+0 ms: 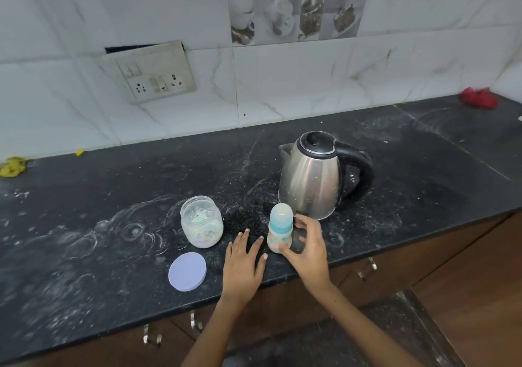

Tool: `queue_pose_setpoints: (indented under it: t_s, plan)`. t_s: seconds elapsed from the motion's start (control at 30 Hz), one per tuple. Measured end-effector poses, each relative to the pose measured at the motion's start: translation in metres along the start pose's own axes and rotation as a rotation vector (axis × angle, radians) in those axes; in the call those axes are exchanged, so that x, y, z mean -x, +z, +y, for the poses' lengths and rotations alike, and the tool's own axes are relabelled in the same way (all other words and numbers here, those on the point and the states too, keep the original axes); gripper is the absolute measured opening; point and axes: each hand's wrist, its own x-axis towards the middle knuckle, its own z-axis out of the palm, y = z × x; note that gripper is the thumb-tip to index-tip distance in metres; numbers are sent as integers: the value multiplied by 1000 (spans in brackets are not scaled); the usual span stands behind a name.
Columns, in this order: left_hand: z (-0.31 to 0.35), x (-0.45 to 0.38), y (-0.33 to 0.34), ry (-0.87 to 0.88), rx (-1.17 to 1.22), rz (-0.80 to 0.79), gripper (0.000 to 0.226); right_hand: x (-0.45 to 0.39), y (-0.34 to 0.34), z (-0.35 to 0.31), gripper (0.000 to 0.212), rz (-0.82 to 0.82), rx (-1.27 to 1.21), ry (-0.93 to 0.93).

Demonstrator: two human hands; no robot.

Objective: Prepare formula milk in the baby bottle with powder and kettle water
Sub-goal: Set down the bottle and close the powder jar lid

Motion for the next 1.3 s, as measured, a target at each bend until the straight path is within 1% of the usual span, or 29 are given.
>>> queue_pose_setpoints:
  t_s: [0.07,0.1,0.17,0.23,0.3,0.37,0.43,0.5,0.57,0.63,0.7,0.77,0.8,0.87,0.9,0.97,1.03,1.1,1.17,1.23,1.27,1.3]
  plan:
    - [2,3,-7,22,32,11,50,18,-3,-2,53,87,45,-34]
    - [3,7,-12,40,39,39,48,26,-2,-4,47,95,61,-62]
    - [2,18,-25,76,63,125,43,40,7,-9,38,47,87,-127]
    - [-6,31,-39,99,87,244,36,45,23,-17,36,-38,79,-185]
    - [-21,46,-55,64,73,330,34,45,42,-24,32,-111,55,-240]
    - [-40,60,-68,-20,20,366,36,42,60,-31,29,-163,36,-284]
    - [-60,68,-76,-146,-30,325,49,36,75,-35,29,-207,35,-306]
    - [-75,67,-80,-272,-75,241,70,31,87,-37,27,-255,49,-303]
    - [-81,64,-84,-360,-78,148,87,27,96,-37,26,-303,61,-292]
    - [-83,59,-83,-385,-74,94,92,26,102,-36,26,-337,75,-276]
    - [-85,57,-83,-385,-62,98,91,24,105,-34,27,-360,86,-251]
    - [-87,56,-83,-381,-40,133,89,23,105,-35,26,-386,51,-190]
    - [-86,57,-84,-372,-16,183,86,22,105,-37,24,-401,4,-125]
    - [-79,61,-89,-332,79,302,79,18,101,-49,18,-456,-135,92]
    - [-74,63,-91,-296,149,359,74,15,98,-57,17,-519,-222,233]
    - [-62,65,-98,-226,296,445,64,9,92,-70,26,-708,-414,520]
    - [-51,62,-102,-202,413,459,61,3,87,-78,37,-853,-629,714]
    - [-42,55,-104,-206,491,449,64,-2,84,-83,45,-915,-799,793]
    - [-34,48,-107,-199,534,446,67,-9,81,-88,47,-891,-900,824]
    - [-31,44,-112,-158,541,450,72,-18,75,-93,43,-830,-919,796]
    - [-31,42,-114,-145,539,456,77,-23,72,-95,41,-792,-877,746]
    - [-34,40,-116,-153,539,475,82,-29,70,-99,38,-741,-786,674]
